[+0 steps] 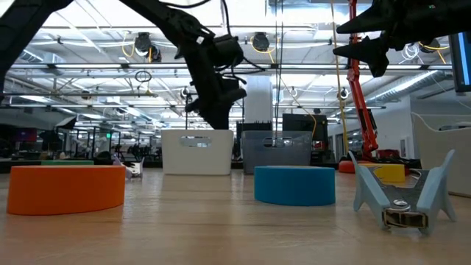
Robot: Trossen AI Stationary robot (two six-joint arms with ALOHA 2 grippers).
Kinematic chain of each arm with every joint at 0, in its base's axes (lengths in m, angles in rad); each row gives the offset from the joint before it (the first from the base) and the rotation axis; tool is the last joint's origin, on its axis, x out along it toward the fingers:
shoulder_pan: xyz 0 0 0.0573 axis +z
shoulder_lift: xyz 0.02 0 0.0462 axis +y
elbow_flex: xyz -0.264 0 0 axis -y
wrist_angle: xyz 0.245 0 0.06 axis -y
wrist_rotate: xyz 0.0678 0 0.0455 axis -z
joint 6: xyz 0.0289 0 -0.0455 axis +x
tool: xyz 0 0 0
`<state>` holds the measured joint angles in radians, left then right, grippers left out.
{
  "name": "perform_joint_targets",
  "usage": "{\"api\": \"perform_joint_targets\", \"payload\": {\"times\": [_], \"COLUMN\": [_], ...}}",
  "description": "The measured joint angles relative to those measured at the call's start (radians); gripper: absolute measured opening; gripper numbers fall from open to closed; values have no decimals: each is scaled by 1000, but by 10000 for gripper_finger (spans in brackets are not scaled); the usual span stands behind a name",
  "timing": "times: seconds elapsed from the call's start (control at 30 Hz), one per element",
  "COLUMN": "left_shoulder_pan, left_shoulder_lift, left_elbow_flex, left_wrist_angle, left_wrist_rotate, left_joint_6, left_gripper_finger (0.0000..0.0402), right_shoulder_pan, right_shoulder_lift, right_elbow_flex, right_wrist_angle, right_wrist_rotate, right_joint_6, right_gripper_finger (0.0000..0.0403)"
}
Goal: Pick and place Stapler, Stapler remover, tape
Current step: Put the left green stapler into the white bin
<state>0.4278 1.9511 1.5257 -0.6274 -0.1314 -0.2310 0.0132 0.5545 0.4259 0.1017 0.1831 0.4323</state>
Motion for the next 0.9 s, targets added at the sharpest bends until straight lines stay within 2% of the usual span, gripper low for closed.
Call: {"api": "perform_joint_targets", "payload": {"times": [0.9], "left_shoulder_pan": [46], "left_shoulder_lift": [62], "left_elbow_flex": [-1], "left_wrist_angle": [52], "left_wrist_rotate": [4], "left_joint_6": [-18], "left_gripper_finger": [71], "right_shoulder_pan": [0], "right_shoulder_lift": [0], "right_elbow_flex": [0], "right_wrist_angle": [0], "right_wrist_rotate": [-1], "right_joint_6": [1], "right_gripper_finger": [212]}}
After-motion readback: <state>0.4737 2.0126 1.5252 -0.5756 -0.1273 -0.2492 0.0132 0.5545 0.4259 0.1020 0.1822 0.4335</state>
